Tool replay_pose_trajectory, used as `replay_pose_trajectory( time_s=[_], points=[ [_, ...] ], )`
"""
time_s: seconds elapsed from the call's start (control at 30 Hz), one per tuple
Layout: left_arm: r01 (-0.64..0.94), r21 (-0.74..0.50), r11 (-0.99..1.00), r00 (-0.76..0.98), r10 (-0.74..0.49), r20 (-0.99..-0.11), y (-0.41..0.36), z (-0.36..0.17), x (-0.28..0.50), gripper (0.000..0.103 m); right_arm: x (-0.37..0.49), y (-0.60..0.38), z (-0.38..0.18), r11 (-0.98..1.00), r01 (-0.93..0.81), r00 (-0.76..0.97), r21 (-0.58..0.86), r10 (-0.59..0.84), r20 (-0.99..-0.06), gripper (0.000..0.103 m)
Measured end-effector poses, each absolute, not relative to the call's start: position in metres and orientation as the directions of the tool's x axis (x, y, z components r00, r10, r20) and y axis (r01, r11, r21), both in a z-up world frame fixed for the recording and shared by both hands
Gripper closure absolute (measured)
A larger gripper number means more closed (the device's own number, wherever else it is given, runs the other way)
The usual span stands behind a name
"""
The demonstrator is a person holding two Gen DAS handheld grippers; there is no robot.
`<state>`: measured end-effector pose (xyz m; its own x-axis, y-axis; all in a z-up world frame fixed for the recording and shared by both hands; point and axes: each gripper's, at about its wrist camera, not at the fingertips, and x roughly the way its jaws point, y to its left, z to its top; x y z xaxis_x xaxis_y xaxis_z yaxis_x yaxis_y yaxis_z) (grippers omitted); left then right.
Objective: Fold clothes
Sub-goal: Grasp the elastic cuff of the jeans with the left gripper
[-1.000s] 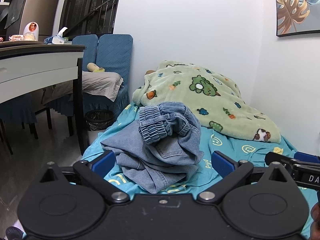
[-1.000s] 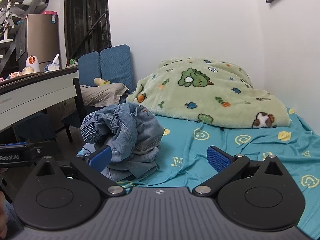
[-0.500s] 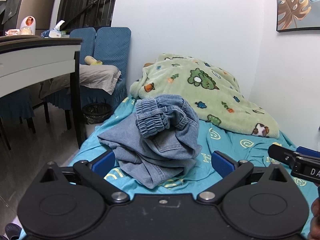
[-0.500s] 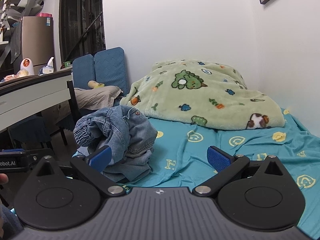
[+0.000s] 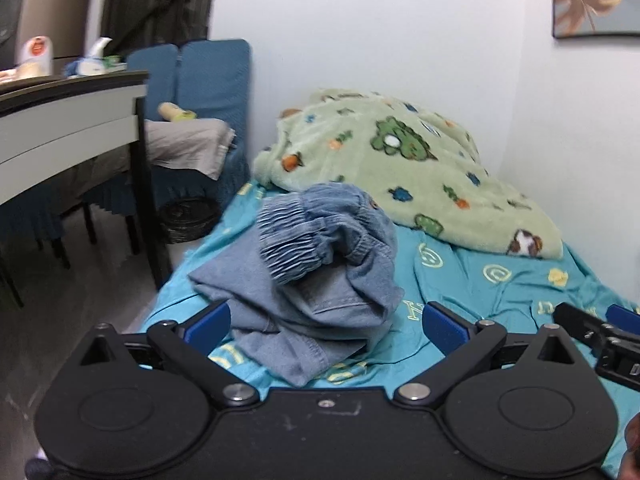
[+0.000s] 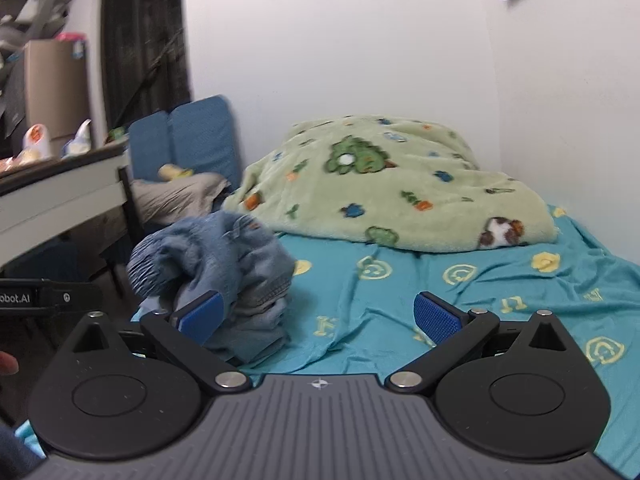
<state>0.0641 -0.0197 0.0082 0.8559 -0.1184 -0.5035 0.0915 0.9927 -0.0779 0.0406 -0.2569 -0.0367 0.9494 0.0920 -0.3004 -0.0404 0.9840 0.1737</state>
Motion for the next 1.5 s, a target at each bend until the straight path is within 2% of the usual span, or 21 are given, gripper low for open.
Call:
replay_pose_trajectory(
  time_s=[0.2, 0.3, 0.5, 0.6, 0.7, 0.73, 0.8, 0.93, 1.07, 1.17, 1.23, 1.33, 1.5],
  points=[
    [0.111, -0.163, 0.98, 0.832, -0.182, -0.525, -0.012, 0.012, 0.128, 0.002, 0.05, -0.264, -0.042, 0.969, -0.045, 0.939, 0.242, 0.124, -0.32, 0.0],
    [0.123, -0.283, 0.951, 0.824, -0.257, -0.506, 0.007, 0.008, 0.158, 0.002, 0.059, -0.262, -0.047, 0.97, -0.056, 0.929, 0.235, 0.137, -0.343, 0.0],
    [0.024, -0.515, 0.857, 0.823, -0.309, -0.476, 0.056, -0.009, 0.205, 0.008, 0.077, -0.267, -0.056, 0.965, -0.055, 0.921, 0.258, 0.149, -0.361, 0.0],
    [0.006, -0.557, 0.831, 0.808, -0.333, -0.487, 0.064, -0.021, 0.225, 0.019, 0.087, -0.271, -0.061, 0.958, -0.051, 0.916, 0.284, 0.158, -0.369, 0.0],
    [-0.015, -0.599, 0.801, 0.806, -0.344, -0.481, 0.07, -0.029, 0.236, 0.024, 0.095, -0.274, -0.067, 0.951, -0.041, 0.907, 0.306, 0.164, -0.388, 0.0],
    [-0.014, -0.6, 0.8, 0.816, -0.338, -0.469, 0.07, -0.027, 0.236, 0.027, 0.096, -0.275, -0.068, 0.949, -0.039, 0.905, 0.312, 0.166, -0.392, 0.0],
    [0.009, -0.575, 0.818, 0.833, -0.324, -0.448, 0.064, -0.02, 0.232, 0.041, 0.097, -0.277, -0.069, 0.948, -0.036, 0.904, 0.317, 0.166, -0.393, 0.0],
    [0.118, -0.477, 0.871, 0.82, -0.356, -0.448, 0.032, -0.006, 0.22, 0.049, 0.095, -0.281, -0.067, 0.946, -0.024, 0.909, 0.322, 0.155, -0.386, 0.0],
    [0.302, -0.374, 0.877, 0.788, -0.45, -0.42, -0.01, 0.006, 0.193, 0.053, 0.088, -0.287, -0.06, 0.945, -0.012, 0.921, 0.326, 0.137, -0.365, 0.0],
    [0.432, -0.366, 0.824, 0.729, -0.558, -0.395, -0.037, 0.005, 0.177, 0.07, 0.085, -0.292, -0.058, 0.945, 0.013, 0.929, 0.326, 0.109, -0.353, 0.0],
    [0.49, -0.364, 0.792, 0.677, -0.609, -0.414, -0.057, -0.002, 0.172, 0.071, 0.085, -0.296, -0.058, 0.945, 0.036, 0.931, 0.325, 0.087, -0.356, 0.0],
    [0.5, -0.282, 0.819, 0.661, -0.571, -0.486, -0.082, -0.024, 0.17, 0.071, 0.085, -0.31, -0.06, 0.932, 0.081, 0.934, 0.354, 0.054, -0.354, 0.0],
    [0.439, -0.317, 0.841, 0.632, -0.54, -0.556, -0.079, -0.058, 0.17, 0.068, 0.091, -0.345, -0.074, 0.867, 0.182, 0.913, 0.464, 0.027, -0.408, 0.001]
  ],
)
